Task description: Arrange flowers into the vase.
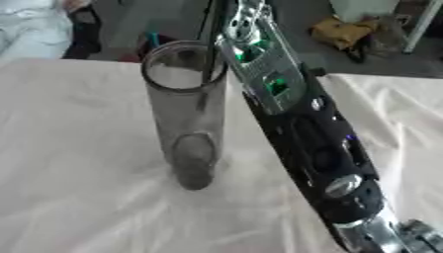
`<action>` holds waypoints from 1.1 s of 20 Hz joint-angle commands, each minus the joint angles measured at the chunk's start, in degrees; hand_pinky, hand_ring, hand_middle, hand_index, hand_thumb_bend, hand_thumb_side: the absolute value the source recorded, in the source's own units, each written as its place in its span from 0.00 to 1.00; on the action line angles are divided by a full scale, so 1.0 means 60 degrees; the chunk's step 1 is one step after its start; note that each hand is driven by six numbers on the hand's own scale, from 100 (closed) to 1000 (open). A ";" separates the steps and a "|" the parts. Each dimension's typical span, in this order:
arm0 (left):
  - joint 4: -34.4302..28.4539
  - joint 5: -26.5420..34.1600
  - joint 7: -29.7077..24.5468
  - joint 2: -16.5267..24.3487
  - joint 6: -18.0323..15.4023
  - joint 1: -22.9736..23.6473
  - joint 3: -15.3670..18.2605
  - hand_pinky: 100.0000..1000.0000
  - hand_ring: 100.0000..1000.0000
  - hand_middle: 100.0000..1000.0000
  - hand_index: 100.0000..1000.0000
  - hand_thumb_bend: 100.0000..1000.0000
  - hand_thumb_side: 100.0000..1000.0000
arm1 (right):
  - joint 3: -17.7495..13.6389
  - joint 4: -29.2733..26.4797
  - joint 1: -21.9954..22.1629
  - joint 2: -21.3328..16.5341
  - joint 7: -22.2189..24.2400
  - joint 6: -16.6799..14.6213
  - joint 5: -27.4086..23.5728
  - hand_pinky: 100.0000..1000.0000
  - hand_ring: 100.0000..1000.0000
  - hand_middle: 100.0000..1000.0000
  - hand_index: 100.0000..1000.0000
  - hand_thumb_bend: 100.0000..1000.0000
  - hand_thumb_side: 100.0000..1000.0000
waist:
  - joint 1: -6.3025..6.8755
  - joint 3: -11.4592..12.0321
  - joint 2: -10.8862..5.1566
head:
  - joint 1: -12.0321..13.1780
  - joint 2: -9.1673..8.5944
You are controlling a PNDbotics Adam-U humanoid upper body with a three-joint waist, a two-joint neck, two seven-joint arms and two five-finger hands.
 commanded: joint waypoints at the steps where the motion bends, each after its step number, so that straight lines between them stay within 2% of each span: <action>1: -0.0122 -0.0023 0.0007 0.0125 0.0018 -0.0049 0.0163 0.59 0.75 0.75 0.84 0.00 1.00 | -0.0048 -0.0166 -0.0198 -0.0235 0.0359 0.0157 0.0526 0.12 0.17 0.08 0.10 0.00 0.86 | -0.0071 -0.0024 -0.0193 | 0.0050 -0.0061; 15: -0.0122 -0.0038 0.0026 0.0139 0.0039 0.0005 0.0180 0.59 0.75 0.75 0.84 0.00 1.00 | -0.0100 -0.0537 -0.0046 -0.0482 0.0826 0.0924 0.0545 0.14 0.18 0.10 0.13 0.00 0.84 | -0.0036 -0.0111 -0.0264 | 0.0156 -0.0012; 22: -0.0122 -0.0037 0.0028 0.0165 0.0033 0.0014 0.0186 0.59 0.75 0.75 0.84 0.00 1.00 | -0.0125 -0.1025 0.0069 -0.0752 0.1122 0.1496 0.0477 0.15 0.18 0.10 0.13 0.00 0.71 | -0.0037 -0.0151 -0.0300 | 0.0211 -0.0024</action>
